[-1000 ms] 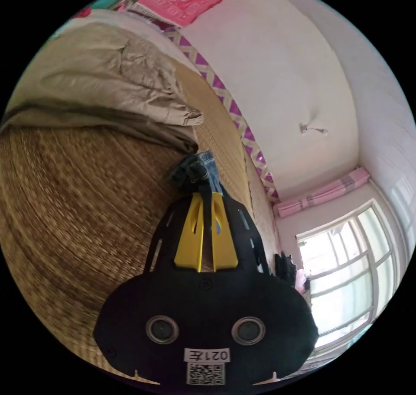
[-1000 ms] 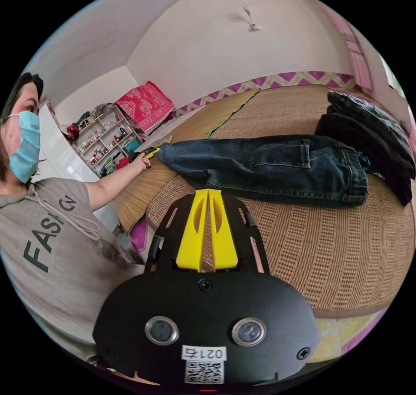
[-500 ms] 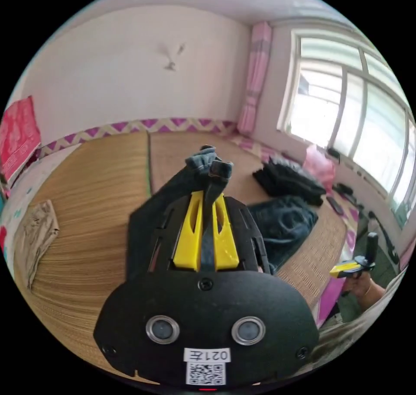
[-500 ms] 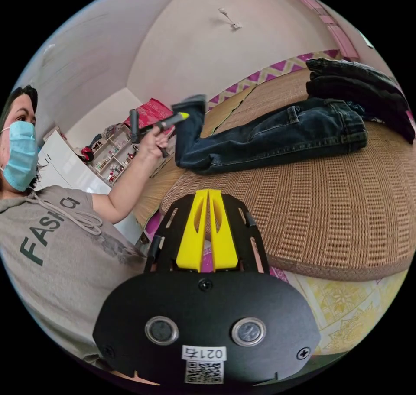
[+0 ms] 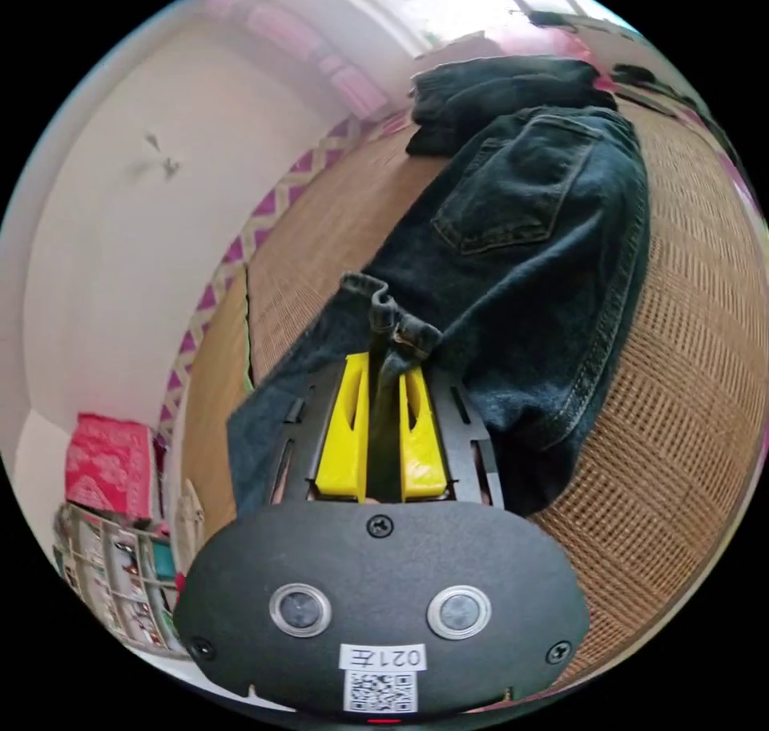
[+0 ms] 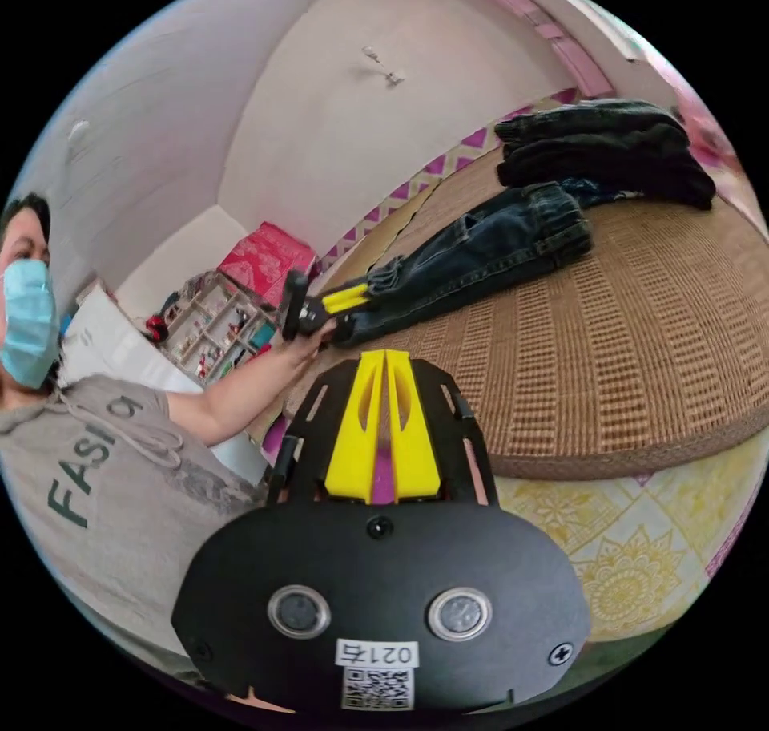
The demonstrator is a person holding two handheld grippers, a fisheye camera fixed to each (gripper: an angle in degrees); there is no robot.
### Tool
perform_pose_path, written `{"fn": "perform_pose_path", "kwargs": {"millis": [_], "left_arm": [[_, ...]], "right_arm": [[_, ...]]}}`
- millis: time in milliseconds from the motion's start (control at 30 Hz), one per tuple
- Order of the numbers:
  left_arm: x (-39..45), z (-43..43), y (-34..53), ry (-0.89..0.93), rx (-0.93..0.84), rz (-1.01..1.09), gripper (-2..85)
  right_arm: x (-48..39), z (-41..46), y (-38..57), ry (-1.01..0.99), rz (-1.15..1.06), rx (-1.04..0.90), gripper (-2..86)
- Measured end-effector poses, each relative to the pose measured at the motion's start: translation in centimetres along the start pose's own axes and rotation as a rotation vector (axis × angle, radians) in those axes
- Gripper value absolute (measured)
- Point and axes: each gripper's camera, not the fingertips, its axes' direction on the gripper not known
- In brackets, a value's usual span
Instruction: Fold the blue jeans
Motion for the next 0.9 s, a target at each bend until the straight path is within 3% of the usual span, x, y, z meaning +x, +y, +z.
{"fn": "perform_pose_path", "kwargs": {"millis": [167,233,333,467,733,900], "left_arm": [[-4.3,-1.9,2.1,0.077,0.169,-0.069,6.5],[-9.3,-3.6,5.0,0.324,0.344,-0.274,6.7],[-13.5,-4.0,8.4,0.499,0.396,-0.441,6.6],[-16.2,-4.5,12.8,0.529,0.415,-0.515,6.5],[-21.6,-2.7,23.5,0.602,0.378,-0.681,6.3],[-24.2,-2.4,29.9,0.604,0.397,-0.751,5.6]], "right_arm": [[9.7,-1.2,-2.4,-0.055,0.385,0.14,11.9],[12.1,-1.0,-2.2,-0.069,0.517,0.195,12.6],[12.2,-0.7,-2.3,-0.025,0.605,0.309,12.7],[12.7,1.7,-2.9,-0.057,0.734,0.436,11.5],[9.2,5.9,-4.9,-0.066,0.762,0.479,5.4],[-6.1,6.5,-10.8,0.088,0.405,0.472,2.8]]}}
